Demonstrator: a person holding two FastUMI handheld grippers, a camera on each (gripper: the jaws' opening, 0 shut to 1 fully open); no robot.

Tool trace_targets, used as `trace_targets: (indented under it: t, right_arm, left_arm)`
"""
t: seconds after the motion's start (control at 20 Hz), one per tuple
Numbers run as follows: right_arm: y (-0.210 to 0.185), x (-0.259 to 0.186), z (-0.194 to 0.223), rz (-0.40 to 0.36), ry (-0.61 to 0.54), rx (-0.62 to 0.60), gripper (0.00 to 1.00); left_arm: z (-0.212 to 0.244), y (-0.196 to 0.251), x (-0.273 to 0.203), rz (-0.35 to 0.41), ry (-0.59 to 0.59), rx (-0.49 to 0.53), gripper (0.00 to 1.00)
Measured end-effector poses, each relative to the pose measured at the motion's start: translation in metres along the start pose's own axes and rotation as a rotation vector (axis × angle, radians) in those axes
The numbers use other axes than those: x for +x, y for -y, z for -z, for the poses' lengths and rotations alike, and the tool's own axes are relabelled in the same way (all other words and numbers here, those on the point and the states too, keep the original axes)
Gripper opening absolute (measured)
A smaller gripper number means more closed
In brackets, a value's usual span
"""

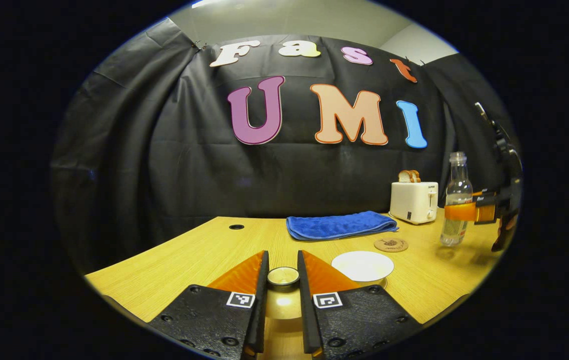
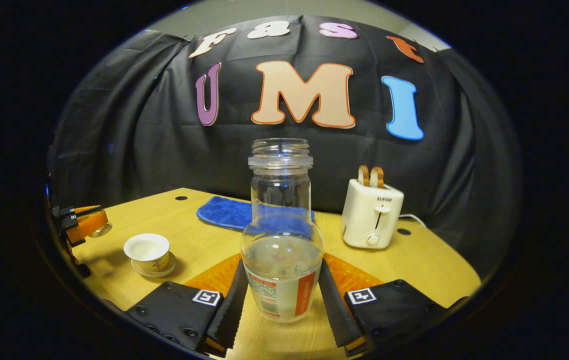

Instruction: Open the teacup lid with one hand, grasp the water bottle and pour water into the teacup with the other hand; after pouring, place the water bottle on the coaster and then close the teacup lid.

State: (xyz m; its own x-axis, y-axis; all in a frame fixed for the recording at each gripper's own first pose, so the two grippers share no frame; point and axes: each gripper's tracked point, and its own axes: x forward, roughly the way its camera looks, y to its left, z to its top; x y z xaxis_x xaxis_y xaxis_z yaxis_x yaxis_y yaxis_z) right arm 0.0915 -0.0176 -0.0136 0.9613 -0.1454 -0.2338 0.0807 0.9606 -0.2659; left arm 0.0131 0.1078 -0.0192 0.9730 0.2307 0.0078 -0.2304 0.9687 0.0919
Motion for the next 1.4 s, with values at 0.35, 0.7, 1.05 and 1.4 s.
trace_targets:
  t: [0.35,0.7,1.05,1.4]
  right_arm:
    - [-0.006,0.006,0.005,0.122,0.017,-0.408,0.76]
    - [-0.057,0.026,0.027,0.088,0.017,-0.771,0.76]
    - [-0.093,0.042,0.052,0.028,0.005,-1.039,0.76]
    - [-0.101,0.044,0.04,0.046,0.029,-1.162,0.77]
  left_arm:
    - [0.001,-0.008,-0.001,-0.027,0.002,-0.001,0.28]
    - [0.001,-0.01,-0.002,-0.044,0.001,-0.001,0.28]
    - [0.001,-0.013,-0.003,-0.059,0.001,-0.001,0.28]
    - [0.001,-0.014,-0.002,-0.058,0.001,-0.002,0.28]
